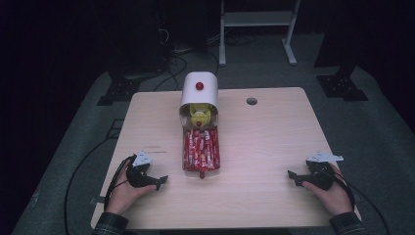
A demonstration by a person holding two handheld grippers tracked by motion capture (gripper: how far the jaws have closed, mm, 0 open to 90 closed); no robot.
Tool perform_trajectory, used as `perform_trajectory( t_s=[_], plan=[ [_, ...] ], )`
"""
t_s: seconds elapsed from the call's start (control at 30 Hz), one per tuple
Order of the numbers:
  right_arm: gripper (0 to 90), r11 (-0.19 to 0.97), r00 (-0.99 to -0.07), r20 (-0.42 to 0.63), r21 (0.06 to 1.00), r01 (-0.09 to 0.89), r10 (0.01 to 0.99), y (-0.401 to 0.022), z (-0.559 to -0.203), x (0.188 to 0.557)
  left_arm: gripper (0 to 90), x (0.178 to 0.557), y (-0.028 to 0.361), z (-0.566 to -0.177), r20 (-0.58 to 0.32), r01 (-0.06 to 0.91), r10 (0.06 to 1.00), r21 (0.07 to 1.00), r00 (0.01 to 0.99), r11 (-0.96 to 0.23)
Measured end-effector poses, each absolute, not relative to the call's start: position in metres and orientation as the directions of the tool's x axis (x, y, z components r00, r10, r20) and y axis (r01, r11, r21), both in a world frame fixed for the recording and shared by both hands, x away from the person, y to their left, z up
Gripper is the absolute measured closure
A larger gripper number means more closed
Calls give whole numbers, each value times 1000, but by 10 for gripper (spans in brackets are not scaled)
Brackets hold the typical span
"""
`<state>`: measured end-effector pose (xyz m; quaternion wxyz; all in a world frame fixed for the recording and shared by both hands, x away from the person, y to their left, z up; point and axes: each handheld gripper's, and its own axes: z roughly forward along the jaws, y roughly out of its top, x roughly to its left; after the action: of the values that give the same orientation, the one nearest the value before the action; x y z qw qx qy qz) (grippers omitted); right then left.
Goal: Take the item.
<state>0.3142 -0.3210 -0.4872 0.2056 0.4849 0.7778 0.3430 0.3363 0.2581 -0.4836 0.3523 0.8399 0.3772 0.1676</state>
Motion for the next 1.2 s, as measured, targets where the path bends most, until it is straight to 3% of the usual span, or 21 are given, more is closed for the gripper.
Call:
perform_trajectory(
  t_s=[0.17,0.23,0.57,1.2],
  plan=[
    [121,294,-445,13,733,613,895,-321,-487,314,0,336,259,-483,18,514,753,719,658,-467],
    [121,293,-445,14,733,614,896,-321,-487,314,57,336,260,-482,14,518,760,723,650,-457],
    [121,294,-445,14,733,613,895,-321,-487,314,127,334,263,-478,-2,535,772,721,636,-439],
    [121,290,-443,18,733,616,896,-321,-487,315,200,334,263,-464,-44,530,752,736,658,-421]
  ],
)
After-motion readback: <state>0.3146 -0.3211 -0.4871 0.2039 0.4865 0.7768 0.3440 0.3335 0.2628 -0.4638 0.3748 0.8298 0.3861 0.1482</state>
